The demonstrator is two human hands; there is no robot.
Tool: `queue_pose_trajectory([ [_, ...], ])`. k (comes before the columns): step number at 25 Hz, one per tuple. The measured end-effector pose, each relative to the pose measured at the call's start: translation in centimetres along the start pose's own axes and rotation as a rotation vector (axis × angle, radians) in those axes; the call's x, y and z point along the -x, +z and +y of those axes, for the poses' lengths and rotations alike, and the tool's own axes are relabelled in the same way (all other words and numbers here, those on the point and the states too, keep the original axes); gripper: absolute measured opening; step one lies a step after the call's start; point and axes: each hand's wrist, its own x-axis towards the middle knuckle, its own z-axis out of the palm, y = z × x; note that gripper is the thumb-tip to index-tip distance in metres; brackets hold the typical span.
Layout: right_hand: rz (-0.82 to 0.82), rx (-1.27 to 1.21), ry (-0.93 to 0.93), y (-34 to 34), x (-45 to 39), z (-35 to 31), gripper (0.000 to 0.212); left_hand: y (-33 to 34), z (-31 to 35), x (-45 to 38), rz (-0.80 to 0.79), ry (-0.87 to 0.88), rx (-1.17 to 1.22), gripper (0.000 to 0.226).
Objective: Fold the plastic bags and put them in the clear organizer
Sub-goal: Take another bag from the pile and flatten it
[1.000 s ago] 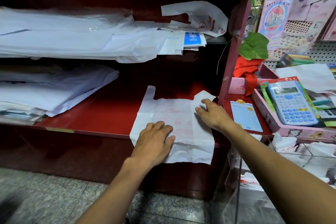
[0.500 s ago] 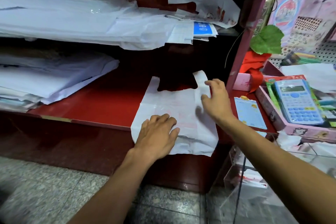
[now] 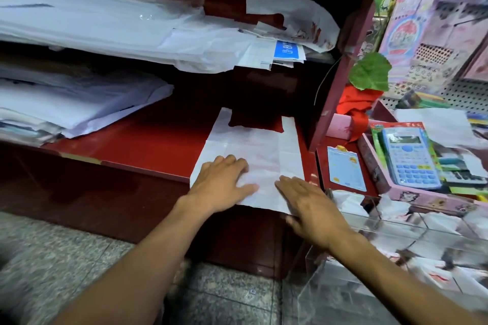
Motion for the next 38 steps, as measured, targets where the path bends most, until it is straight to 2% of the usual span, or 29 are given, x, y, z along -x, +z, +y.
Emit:
queue_pose_trajectory([
  [2, 0.121, -0.134, 0.037, -0.6, -0.5, 0.7, 0.049, -0.9, -2.0, 1.0, -0.222, 0.044, 0.053, 0.084],
  [3, 0.145, -0.202, 0.068, -1.0, -0.7, 1.0, 0.041, -1.1, -3.2, 1.6, -0.283, 0.045, 0.014, 0.096],
  [4, 0.143, -0.249, 0.086, -1.2, -0.8, 1.3, 0.036, -1.1, -4.4, 2.2, -0.282, 0.028, -0.024, 0.099],
  [5, 0.126, -0.286, 0.097, -1.4, -0.9, 1.7, 0.032, -1.1, -5.5, 2.6, -0.215, 0.007, -0.040, 0.092],
  [8, 0.122, -0.505, 0.135, -1.9, -1.1, 2.7, 0.018, -1.4, -7.8, 3.0, 0.138, -0.034, 0.179, 0.035],
  [10, 0.170, -0.640, 0.219, -2.1, -1.4, 2.7, 0.015, -1.6, -8.2, 3.1, 0.213, -0.075, 0.339, 0.018],
  [12, 0.229, -0.683, 0.304, -1.5, -1.7, 2.7, 0.013, -1.5, -8.3, 3.1, 0.211, -0.134, 0.463, 0.011],
  [15, 0.257, -0.671, 0.355, -1.1, -2.1, 3.1, 0.011, -1.2, -8.2, 2.9, 0.178, -0.212, 0.518, 0.027],
  [18, 0.274, -0.778, 0.414, -1.0, -2.3, 3.2, 0.009, -0.8, -7.9, 2.4, 0.233, -0.253, 0.494, 0.010],
  [22, 0.323, -0.872, 0.492, -0.7, -3.0, 3.0, 0.011, -1.2, -6.8, 1.8, 0.307, -0.448, 0.446, 0.031],
  [27, 0.367, -0.695, 0.578, -0.1, -3.9, 3.0, 0.022, -1.5, -5.7, 1.6, 0.402, -0.586, 0.337, 0.024],
  [38, 0.360, -0.609, 0.610, -0.5, -3.7, 2.3, 0.011, -2.0, -5.0, 1.8, 0.412, -0.609, 0.310, 0.013],
])
